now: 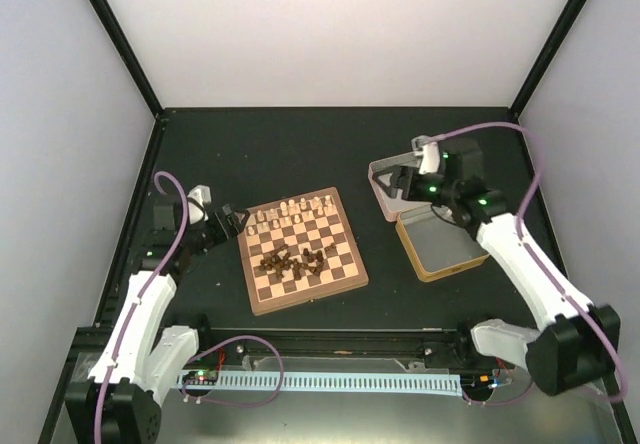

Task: Set up the chess pieces on the board
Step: Move the chessboard to the center of the board.

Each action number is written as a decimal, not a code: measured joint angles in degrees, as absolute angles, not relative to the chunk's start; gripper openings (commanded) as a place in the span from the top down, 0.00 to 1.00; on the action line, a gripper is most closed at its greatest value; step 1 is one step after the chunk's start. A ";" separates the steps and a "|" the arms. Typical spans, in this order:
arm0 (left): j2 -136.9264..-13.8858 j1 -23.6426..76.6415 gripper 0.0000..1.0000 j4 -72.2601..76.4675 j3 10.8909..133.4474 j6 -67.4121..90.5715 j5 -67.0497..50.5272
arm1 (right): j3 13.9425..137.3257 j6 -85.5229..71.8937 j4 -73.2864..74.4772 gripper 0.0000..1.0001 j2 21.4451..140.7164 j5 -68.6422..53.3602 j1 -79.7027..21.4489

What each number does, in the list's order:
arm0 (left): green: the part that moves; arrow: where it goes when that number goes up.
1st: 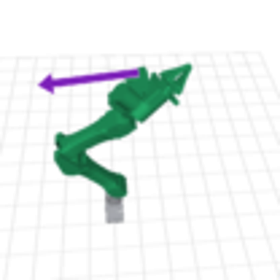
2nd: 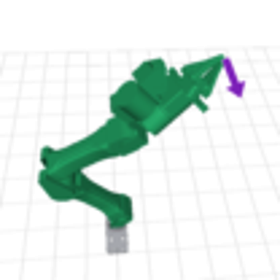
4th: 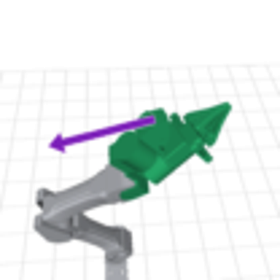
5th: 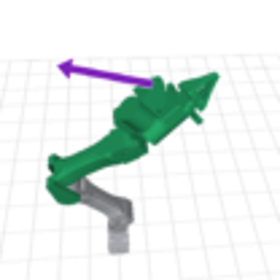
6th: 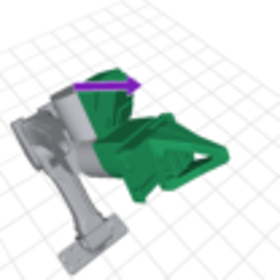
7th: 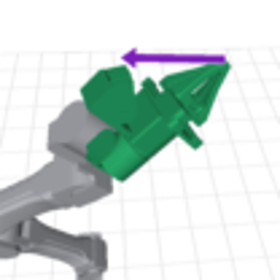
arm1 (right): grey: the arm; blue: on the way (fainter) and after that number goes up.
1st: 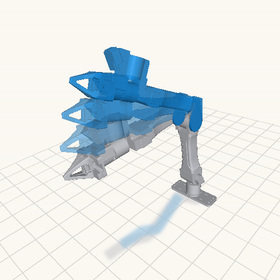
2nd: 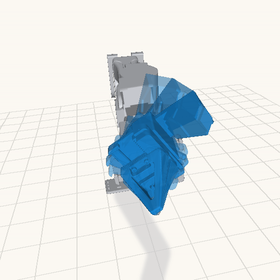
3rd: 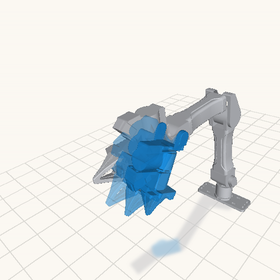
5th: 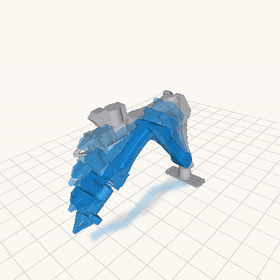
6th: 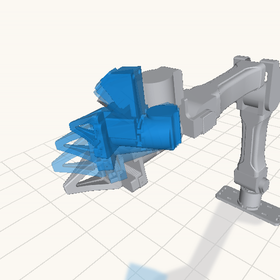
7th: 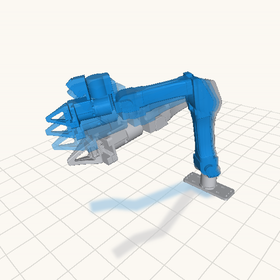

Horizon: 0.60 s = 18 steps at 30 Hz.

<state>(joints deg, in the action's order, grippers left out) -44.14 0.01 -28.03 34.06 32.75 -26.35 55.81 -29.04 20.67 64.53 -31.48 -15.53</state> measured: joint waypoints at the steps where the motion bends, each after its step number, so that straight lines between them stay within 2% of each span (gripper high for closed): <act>1: -44.93 0.01 0.16 -28.82 34.02 33.41 -25.74 | 55.96 -28.60 21.04 0.24 66.24 -30.24 -17.17; 7: -49.95 -0.01 0.30 -33.10 31.99 38.04 -21.52 | 57.54 -26.06 25.96 0.33 78.22 -22.02 -24.91; 12: -53.95 0.01 0.32 -34.83 29.26 39.86 -20.82 | 58.13 -24.08 29.80 0.35 82.30 -17.23 -27.77; 15: -56.23 0.01 0.36 -35.90 28.53 40.56 -20.53 | 59.02 -22.76 30.92 0.42 84.51 -16.16 -28.56; 18: -59.02 0.10 0.46 -35.94 27.92 40.93 -20.69 | 59.99 -21.43 31.81 0.54 87.59 -15.86 -29.06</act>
<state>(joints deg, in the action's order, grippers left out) -59.02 0.10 -35.94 27.92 40.93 -20.69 59.99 -21.43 31.81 87.59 -15.86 -29.06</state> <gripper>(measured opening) 0.614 0.558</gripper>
